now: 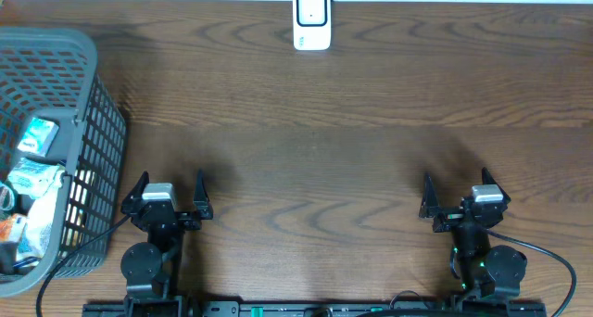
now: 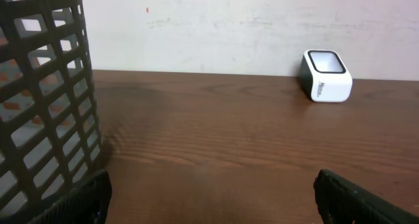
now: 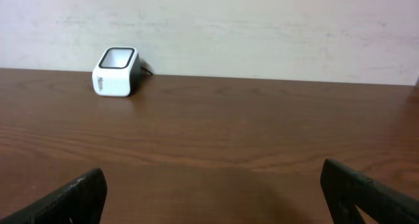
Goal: Scan the item barcode
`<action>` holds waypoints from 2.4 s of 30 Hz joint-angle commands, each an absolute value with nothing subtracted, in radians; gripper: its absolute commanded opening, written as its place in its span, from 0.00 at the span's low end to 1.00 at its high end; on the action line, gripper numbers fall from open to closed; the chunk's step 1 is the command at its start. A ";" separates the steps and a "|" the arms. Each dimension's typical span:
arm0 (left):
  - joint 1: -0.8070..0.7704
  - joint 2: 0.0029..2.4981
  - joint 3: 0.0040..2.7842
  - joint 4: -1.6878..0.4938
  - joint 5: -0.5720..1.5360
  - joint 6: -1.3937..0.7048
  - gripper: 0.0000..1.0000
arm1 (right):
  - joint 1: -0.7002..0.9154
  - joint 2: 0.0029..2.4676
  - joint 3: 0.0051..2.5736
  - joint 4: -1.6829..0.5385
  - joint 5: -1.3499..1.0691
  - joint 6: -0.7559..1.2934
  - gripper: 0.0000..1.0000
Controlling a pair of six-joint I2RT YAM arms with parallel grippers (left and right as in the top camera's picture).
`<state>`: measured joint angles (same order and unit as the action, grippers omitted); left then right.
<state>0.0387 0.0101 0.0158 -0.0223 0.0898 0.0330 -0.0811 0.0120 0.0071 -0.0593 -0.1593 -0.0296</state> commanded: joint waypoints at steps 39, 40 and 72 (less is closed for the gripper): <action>0.045 0.004 0.004 -0.065 0.094 0.033 0.98 | -0.086 0.005 0.006 -0.064 -0.156 -0.015 0.99; 0.045 0.004 0.004 -0.065 0.094 0.033 0.98 | -0.086 0.005 0.006 -0.064 -0.156 -0.015 0.99; 0.045 0.019 0.015 0.706 0.093 0.138 0.98 | -0.086 0.005 0.006 -0.064 -0.156 -0.015 0.99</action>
<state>0.0391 0.0113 0.0063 0.6605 0.0925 0.0956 -0.0811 0.0120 0.0071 -0.0593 -0.1593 -0.0296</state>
